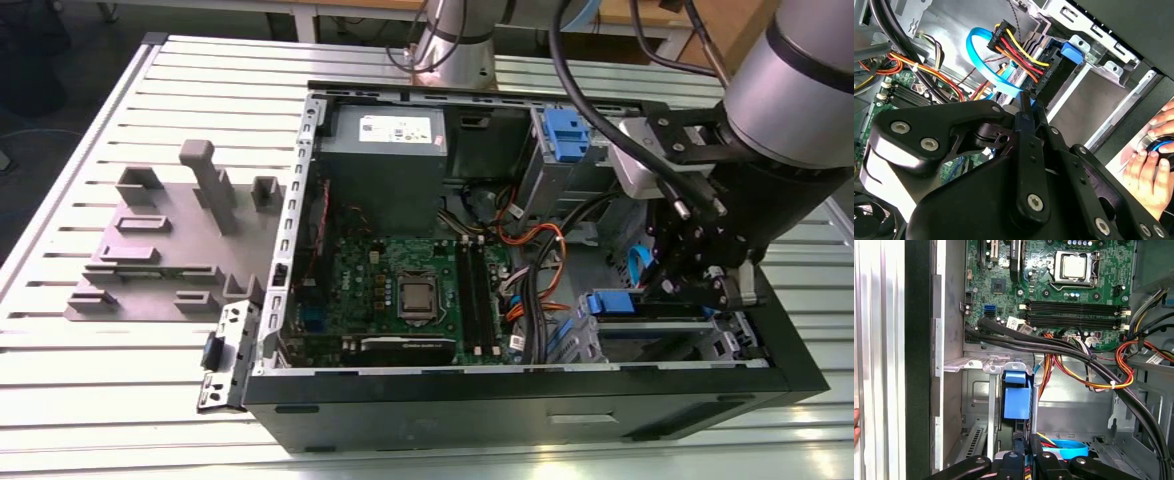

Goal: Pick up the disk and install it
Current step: 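Insert the second disk wire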

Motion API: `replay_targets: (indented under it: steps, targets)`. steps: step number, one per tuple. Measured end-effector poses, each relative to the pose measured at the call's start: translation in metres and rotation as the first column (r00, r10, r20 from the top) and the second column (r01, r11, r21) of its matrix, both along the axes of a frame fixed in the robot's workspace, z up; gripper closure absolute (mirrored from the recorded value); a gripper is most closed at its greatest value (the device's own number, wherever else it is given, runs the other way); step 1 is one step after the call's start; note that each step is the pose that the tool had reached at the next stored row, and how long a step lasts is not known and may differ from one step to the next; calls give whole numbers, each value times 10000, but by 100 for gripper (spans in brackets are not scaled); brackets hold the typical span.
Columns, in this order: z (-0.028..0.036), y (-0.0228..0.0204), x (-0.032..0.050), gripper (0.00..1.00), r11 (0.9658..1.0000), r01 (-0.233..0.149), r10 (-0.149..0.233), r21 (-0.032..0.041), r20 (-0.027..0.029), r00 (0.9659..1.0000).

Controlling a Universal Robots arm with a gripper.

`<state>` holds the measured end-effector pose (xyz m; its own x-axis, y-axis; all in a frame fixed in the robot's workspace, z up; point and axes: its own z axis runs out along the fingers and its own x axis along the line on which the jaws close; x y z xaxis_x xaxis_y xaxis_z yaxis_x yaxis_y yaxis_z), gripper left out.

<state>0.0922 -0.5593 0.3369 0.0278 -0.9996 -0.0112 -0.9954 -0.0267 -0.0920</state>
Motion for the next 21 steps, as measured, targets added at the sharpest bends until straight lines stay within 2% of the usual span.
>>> replay_targets:
  steps: [3, 5, 11, 21]
  targets:
    - [-8, -15, 0, 84, 9999, 0, 0, 126, 4, 10000]
    - [-11, -25, 0, 84, 9999, 0, 0, 157, 11, 10000]
    - [-16, -39, 0, 84, 9998, -1, 0, 192, 19, 10000]
    - [-19, -51, 5, 84, 9998, -1, 0, 194, 19, 10000]
